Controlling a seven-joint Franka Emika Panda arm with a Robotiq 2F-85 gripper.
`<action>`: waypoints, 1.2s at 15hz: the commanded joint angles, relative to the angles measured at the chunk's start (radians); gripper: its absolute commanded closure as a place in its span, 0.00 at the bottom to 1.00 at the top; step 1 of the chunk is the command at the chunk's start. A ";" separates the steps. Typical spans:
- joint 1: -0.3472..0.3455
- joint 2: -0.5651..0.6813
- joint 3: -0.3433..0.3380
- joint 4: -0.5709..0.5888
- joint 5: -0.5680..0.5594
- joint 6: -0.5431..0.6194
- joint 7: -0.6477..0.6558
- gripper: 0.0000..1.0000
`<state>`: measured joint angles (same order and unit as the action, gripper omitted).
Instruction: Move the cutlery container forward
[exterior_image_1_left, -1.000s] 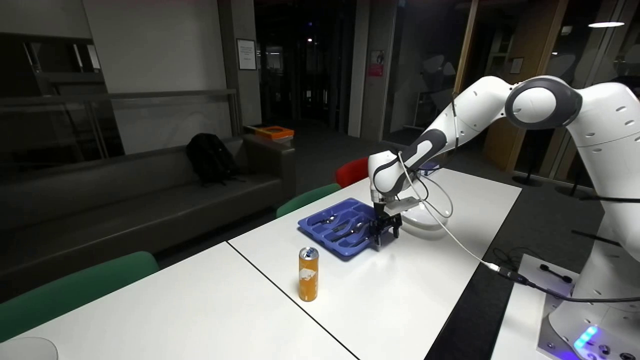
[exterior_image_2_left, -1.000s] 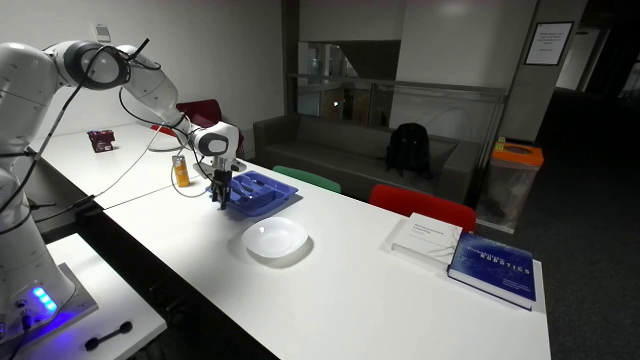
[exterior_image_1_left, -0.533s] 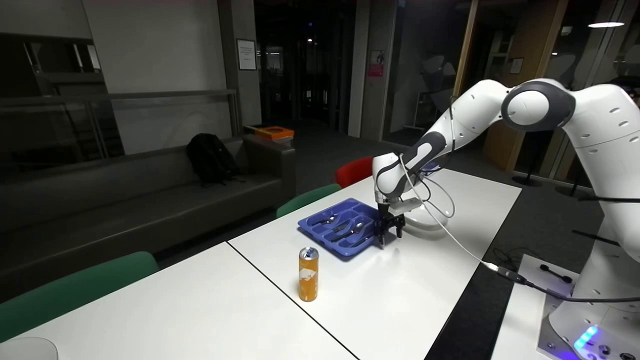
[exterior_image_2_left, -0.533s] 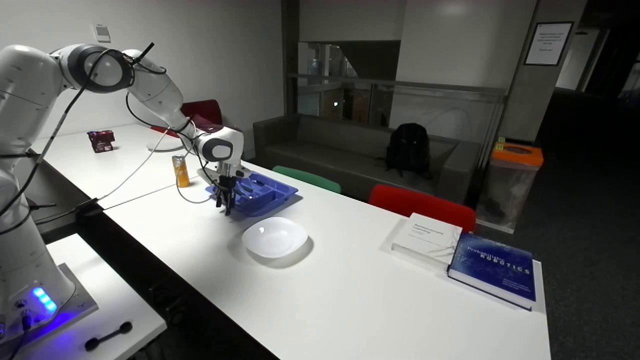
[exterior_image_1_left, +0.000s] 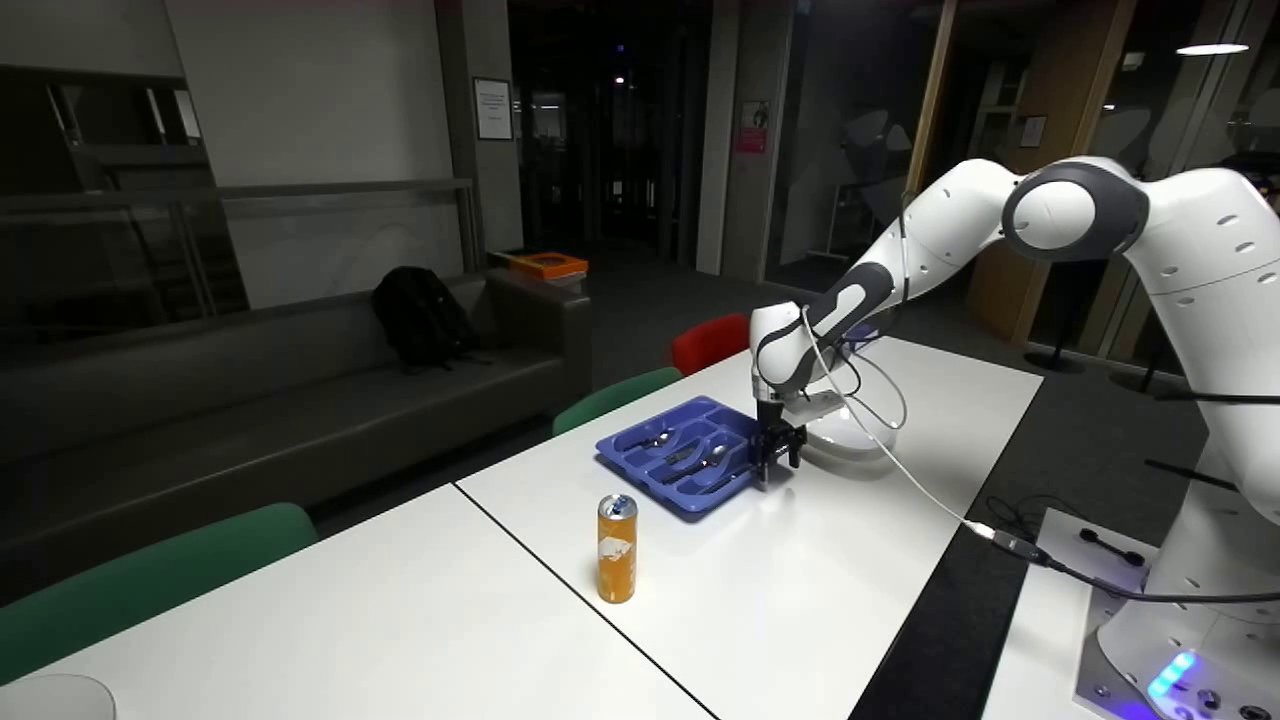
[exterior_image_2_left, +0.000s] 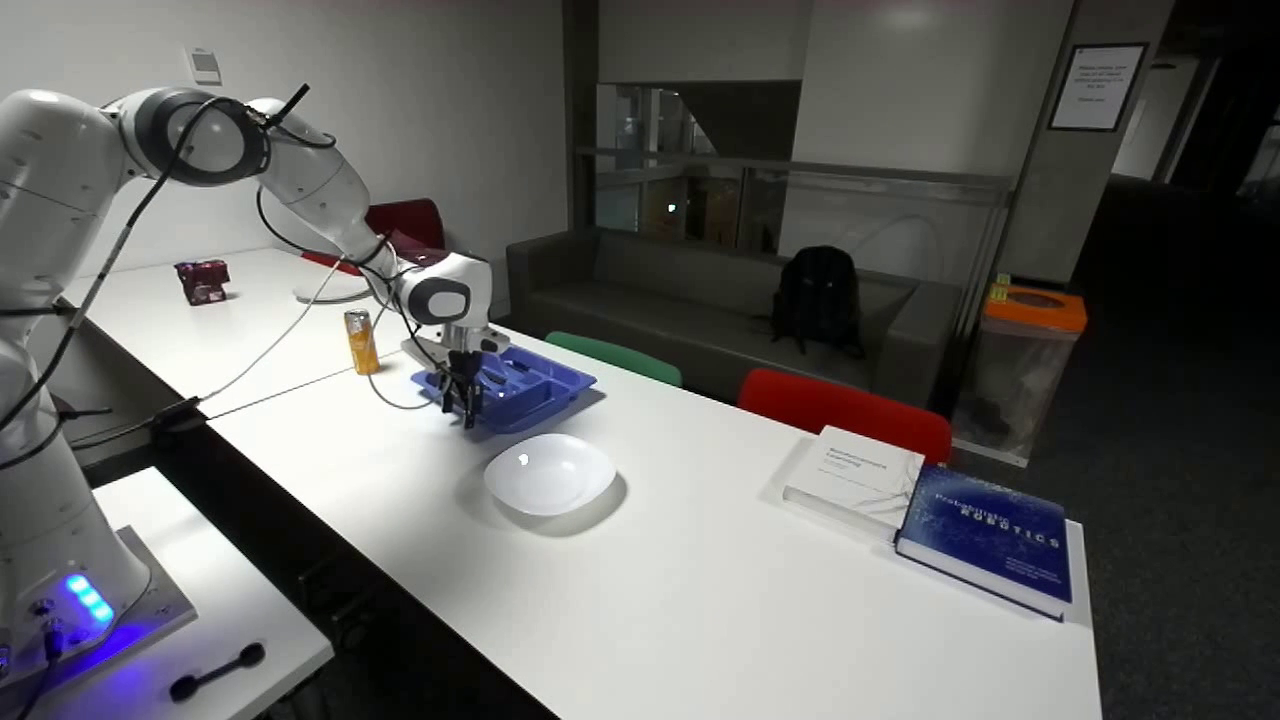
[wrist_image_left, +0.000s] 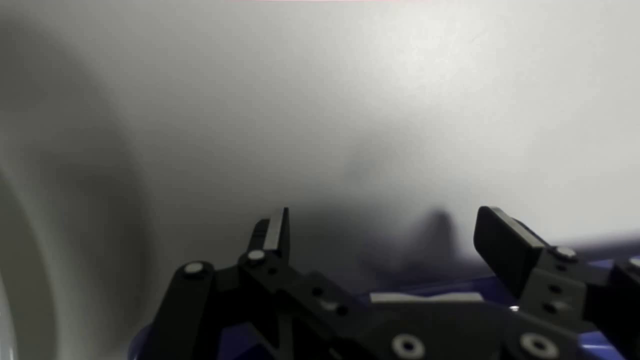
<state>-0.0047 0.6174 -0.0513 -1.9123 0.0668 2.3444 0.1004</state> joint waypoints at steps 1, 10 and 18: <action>-0.024 -0.013 0.011 -0.012 -0.012 0.034 -0.060 0.00; -0.035 -0.001 0.012 0.002 -0.018 0.070 -0.126 0.00; -0.029 -0.010 0.008 -0.005 -0.019 0.143 -0.114 0.00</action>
<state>-0.0197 0.6184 -0.0509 -1.9123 0.0652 2.4634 -0.0032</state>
